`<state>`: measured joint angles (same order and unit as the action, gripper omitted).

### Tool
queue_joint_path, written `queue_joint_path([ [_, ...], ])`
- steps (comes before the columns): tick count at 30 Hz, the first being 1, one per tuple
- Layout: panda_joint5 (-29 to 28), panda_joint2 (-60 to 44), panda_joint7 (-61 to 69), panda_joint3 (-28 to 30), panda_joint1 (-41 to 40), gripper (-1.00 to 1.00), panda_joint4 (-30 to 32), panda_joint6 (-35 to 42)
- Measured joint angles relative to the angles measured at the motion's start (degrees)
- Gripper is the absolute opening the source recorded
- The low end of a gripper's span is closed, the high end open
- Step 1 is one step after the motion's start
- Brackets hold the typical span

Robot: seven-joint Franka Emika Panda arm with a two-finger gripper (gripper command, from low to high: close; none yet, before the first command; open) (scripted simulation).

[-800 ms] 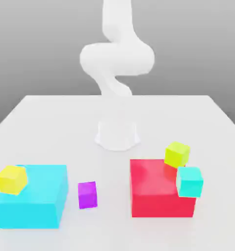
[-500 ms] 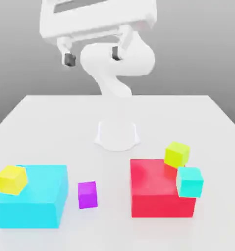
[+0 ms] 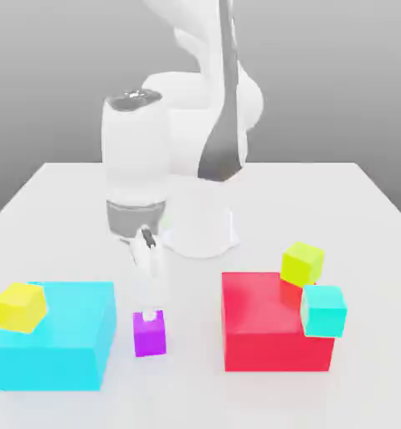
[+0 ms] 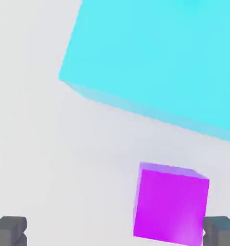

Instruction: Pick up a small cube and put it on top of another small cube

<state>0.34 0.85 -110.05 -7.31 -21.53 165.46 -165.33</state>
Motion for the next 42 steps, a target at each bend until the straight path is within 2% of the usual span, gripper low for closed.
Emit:
queue_joint_path([
  [6, -4.82, -12.33, -4.47, 5.27, 3.86, 0.0, -1.54, -10.07],
  [7, -5.06, -14.33, -4.69, 6.08, 4.62, -1.0, -1.88, -11.72],
  [14, -5.21, -14.8, -4.83, 6.35, 4.87, -1.0, -1.97, -12.24],
  [22, 0.09, 0.28, -0.61, 3.4, 3.76, -1.0, 0.61, 0.24],
  [29, 7.0, 14.84, 11.36, -1.52, 18.49, -1.0, 1.15, 13.98],
  [39, 12.15, 34.28, 25.87, -7.99, 40.97, -1.0, 1.91, 32.6],
  [42, 12.92, 31.6, 27.01, -9.37, 42.5, -1.0, 3.25, 28.62],
])
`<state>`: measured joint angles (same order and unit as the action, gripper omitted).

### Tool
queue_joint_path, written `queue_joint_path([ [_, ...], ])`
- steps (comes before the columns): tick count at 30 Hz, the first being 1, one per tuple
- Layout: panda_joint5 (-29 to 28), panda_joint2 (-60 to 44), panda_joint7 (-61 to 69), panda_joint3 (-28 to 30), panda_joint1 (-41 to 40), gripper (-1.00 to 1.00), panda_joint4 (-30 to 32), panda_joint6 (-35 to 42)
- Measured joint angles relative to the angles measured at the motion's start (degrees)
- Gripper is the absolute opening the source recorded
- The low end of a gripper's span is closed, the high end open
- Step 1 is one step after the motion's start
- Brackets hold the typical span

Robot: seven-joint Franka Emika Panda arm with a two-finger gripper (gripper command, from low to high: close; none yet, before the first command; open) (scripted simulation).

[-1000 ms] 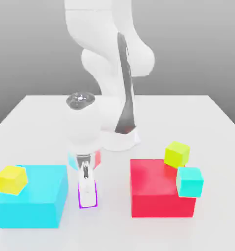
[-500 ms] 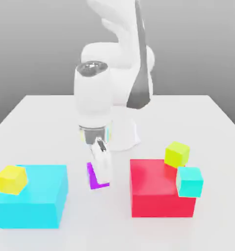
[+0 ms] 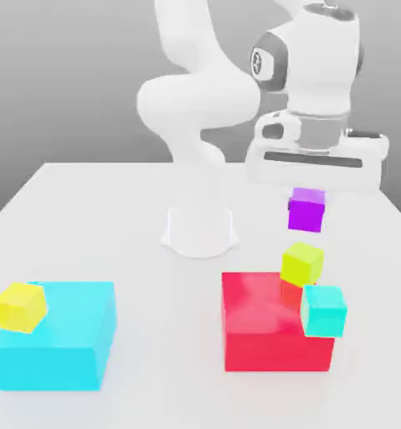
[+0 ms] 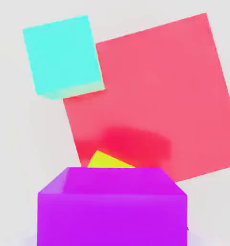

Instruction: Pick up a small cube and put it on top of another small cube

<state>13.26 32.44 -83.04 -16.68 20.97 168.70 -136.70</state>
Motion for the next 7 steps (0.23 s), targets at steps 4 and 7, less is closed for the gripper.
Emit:
queue_joint_path([
  [4, 0.63, -6.72, 0.09, -1.39, -0.05, 1.0, 2.12, -8.81],
  [7, 0.63, -6.72, 0.09, -1.39, -0.05, 1.0, 2.12, -8.81],
])
